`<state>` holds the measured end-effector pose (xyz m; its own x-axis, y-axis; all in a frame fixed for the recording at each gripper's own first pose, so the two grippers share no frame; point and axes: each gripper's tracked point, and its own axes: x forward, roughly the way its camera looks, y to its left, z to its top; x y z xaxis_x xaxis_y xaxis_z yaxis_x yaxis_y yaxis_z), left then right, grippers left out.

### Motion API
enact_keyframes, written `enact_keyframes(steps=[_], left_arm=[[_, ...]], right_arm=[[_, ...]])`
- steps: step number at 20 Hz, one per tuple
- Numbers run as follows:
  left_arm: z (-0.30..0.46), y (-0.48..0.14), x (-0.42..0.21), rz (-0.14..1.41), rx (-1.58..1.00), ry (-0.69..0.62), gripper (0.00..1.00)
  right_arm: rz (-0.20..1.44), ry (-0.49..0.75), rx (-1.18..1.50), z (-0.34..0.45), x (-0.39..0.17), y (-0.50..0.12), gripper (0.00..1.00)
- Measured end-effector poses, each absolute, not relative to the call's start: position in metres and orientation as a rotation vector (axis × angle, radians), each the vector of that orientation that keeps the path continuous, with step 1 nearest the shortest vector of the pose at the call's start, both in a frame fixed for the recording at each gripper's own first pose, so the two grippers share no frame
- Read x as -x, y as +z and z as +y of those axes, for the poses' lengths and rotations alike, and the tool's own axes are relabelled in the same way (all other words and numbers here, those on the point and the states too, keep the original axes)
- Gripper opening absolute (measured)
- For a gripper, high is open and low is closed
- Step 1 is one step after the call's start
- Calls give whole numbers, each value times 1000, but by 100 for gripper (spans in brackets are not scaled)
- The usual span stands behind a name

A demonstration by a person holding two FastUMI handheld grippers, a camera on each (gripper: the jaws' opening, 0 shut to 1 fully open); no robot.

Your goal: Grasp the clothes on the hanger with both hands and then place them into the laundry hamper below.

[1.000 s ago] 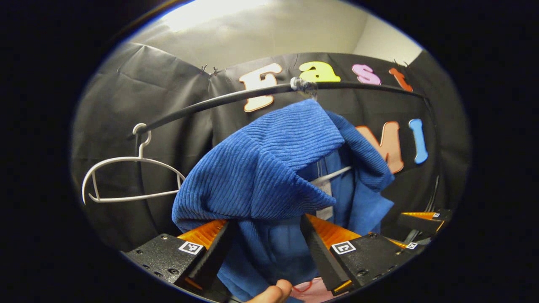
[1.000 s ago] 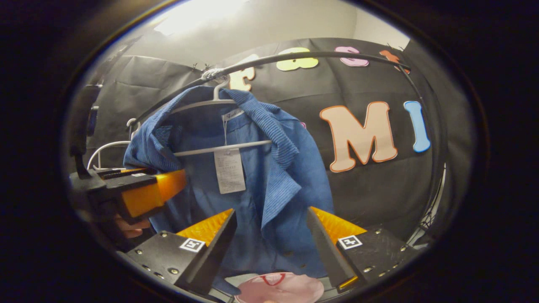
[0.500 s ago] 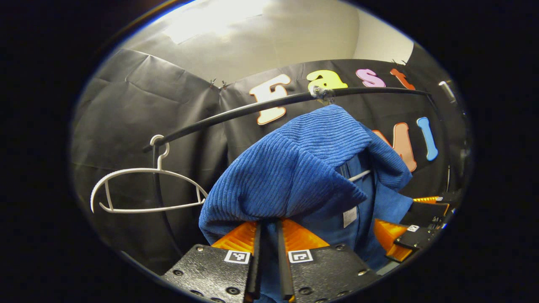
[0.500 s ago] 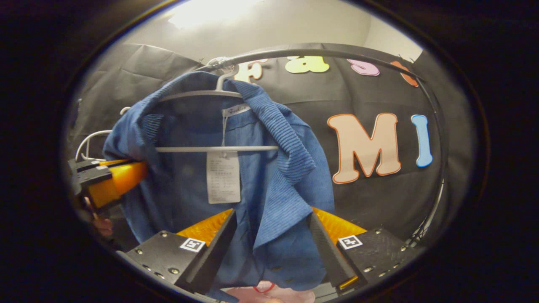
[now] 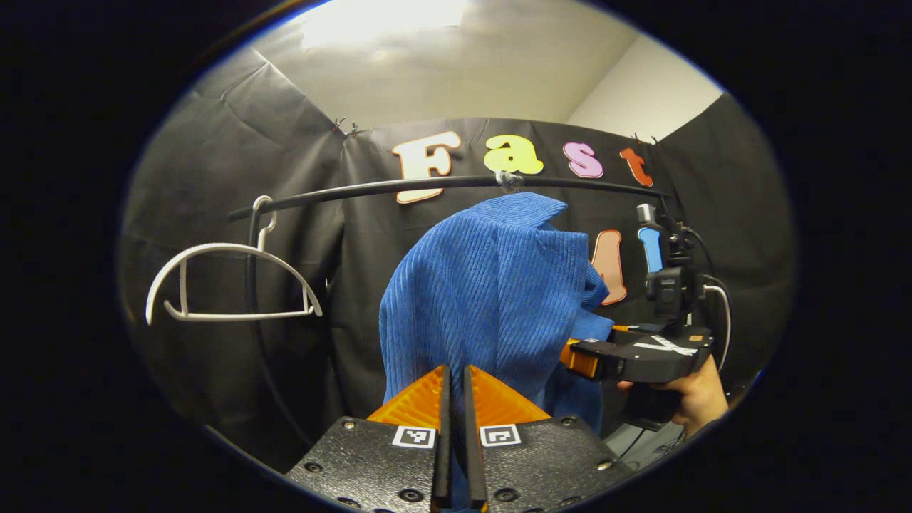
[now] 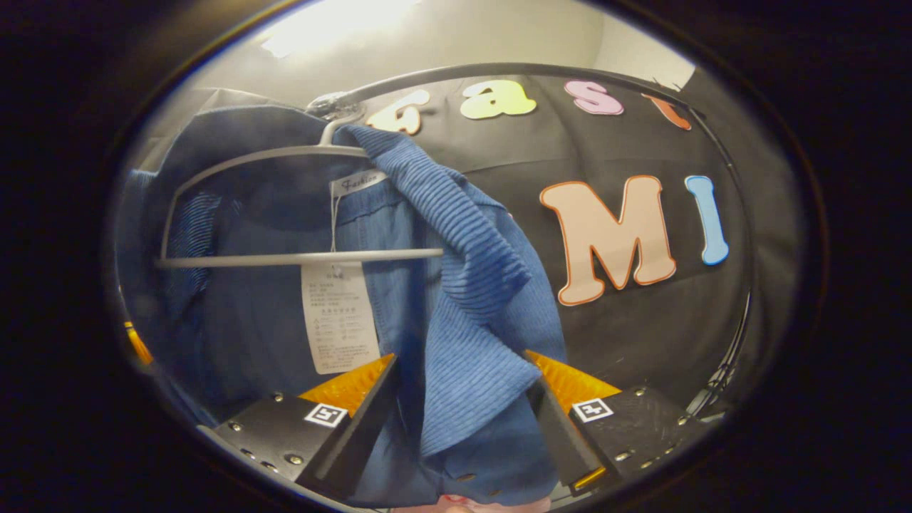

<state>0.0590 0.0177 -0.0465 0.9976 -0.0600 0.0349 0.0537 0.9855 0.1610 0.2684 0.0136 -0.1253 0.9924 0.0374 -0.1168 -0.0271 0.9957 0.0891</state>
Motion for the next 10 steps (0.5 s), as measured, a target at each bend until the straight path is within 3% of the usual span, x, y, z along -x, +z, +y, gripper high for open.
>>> enact_keyframes(steps=[1,5,6,8,10], left_arm=[[14,-57,-58,-2,-163,-66,24],[6,-83,-61,40,-225,-55,84],[9,-86,-64,34,-257,-38,82],[23,-88,-76,32,-293,14,84],[36,-83,-89,16,-271,69,85]], right_arm=[[119,24,-65,13,-269,-126,99],[110,-11,26,11,-275,-127,96],[117,-20,37,9,-278,-129,98],[125,-36,35,0,-284,-129,72],[152,-25,12,-1,-289,-134,67]])
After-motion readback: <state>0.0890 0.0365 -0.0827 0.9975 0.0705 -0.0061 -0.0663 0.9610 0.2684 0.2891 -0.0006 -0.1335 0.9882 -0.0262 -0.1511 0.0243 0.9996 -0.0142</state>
